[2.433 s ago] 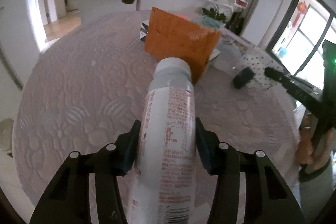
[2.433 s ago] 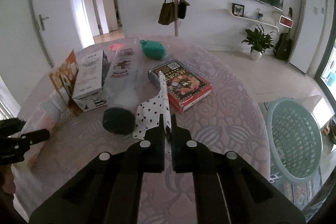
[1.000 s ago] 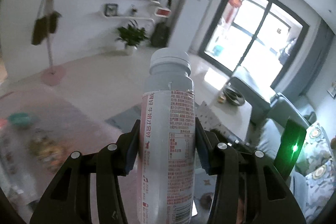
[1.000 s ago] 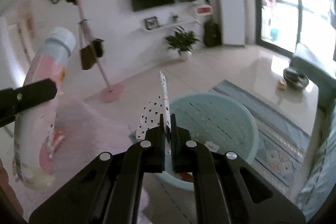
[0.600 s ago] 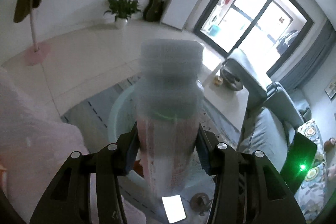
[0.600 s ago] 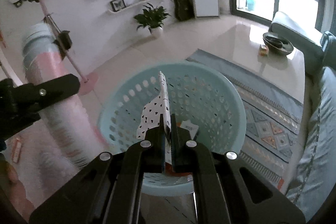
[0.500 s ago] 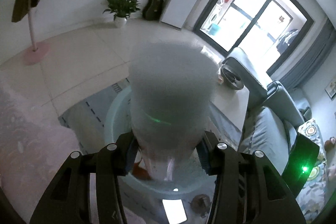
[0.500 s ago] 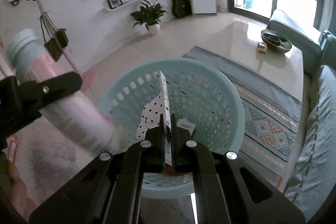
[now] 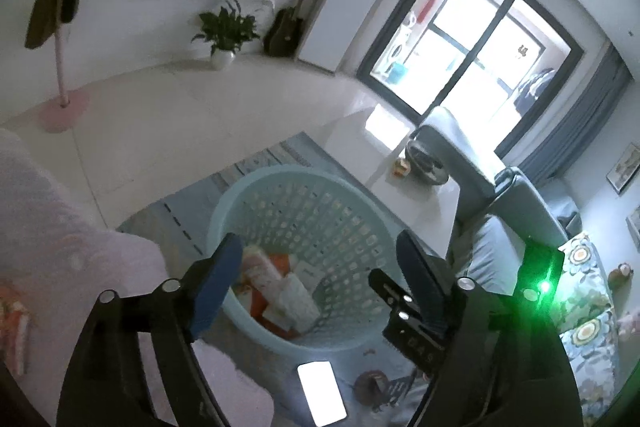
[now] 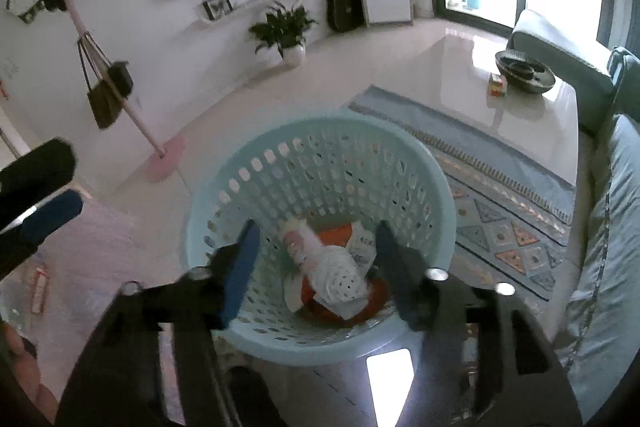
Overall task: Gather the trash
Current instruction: 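Carry the bottle and paper to the blue basket and release both, then grasp the clear plastic bottle with right while left grasps the orange snack bag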
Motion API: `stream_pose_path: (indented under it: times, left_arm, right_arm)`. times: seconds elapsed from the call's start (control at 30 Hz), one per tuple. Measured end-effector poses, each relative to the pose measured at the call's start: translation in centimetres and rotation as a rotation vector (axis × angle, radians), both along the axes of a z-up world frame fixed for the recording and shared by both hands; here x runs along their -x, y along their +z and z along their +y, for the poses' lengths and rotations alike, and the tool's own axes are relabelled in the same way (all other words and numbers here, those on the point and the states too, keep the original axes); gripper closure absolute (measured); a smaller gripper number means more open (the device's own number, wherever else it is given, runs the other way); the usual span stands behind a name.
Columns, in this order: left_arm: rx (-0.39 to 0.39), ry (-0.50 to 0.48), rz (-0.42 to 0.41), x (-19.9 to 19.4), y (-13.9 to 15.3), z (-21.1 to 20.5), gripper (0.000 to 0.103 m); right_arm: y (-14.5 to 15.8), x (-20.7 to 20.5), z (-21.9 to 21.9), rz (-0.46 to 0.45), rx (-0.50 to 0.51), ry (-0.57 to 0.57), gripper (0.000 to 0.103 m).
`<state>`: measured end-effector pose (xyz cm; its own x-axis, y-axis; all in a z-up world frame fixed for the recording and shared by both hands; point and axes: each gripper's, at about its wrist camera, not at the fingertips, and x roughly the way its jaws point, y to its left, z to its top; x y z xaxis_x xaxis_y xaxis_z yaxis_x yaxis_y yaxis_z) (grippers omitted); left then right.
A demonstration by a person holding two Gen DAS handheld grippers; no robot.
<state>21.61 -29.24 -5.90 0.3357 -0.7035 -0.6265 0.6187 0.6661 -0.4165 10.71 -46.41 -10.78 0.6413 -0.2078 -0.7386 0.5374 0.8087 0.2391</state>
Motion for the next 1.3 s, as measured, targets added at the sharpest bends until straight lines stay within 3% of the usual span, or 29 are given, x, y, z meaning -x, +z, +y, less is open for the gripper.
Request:
stream_pose_path:
  times: [0.3, 0.63, 0.8, 0.93, 1.07, 1.13, 1.2, 1.3]
  left_arm:
    - [0.079, 0.092, -0.115, 5.3, 5.5, 8.6, 0.021]
    - [0.114, 0.349, -0.217, 11.6, 8.8, 22.9, 0.020]
    - [0.062, 0.518, -0.210, 12.7, 8.5, 30.3, 0.020]
    - [0.030, 0.637, -0.178, 12.9, 7.3, 35.6, 0.020]
    - [0.004, 0.738, -0.089, 11.8, 4.7, 39.6, 0.021]
    - [-0.011, 0.770, -0.023, 10.5, 3.1, 41.2, 0.022]
    - [-0.002, 0.774, 0.029, 9.5, 1.9, 41.9, 0.025]
    - [-0.010, 0.780, 0.087, 7.8, 0.0, 42.5, 0.028]
  right_arm:
    - [5.8, 2.0, 5.5, -0.121, 0.041, 0.123, 0.045]
    - [11.1, 2.5, 17.2, -0.240, 0.124, 0.369, 0.038]
    - [11.7, 1.3, 23.3, -0.245, 0.153, 0.499, 0.038]
    - [11.5, 0.3, 27.4, -0.242, 0.197, 0.579, 0.038]
    - [10.9, -1.4, 30.9, -0.220, 0.199, 0.661, 0.038]
    - [10.5, -2.6, 32.0, -0.203, 0.186, 0.698, 0.053]
    - [9.7, -4.1, 32.8, -0.162, 0.162, 0.728, 0.060]
    - [8.6, -5.9, 33.4, -0.128, 0.119, 0.750, 0.060]
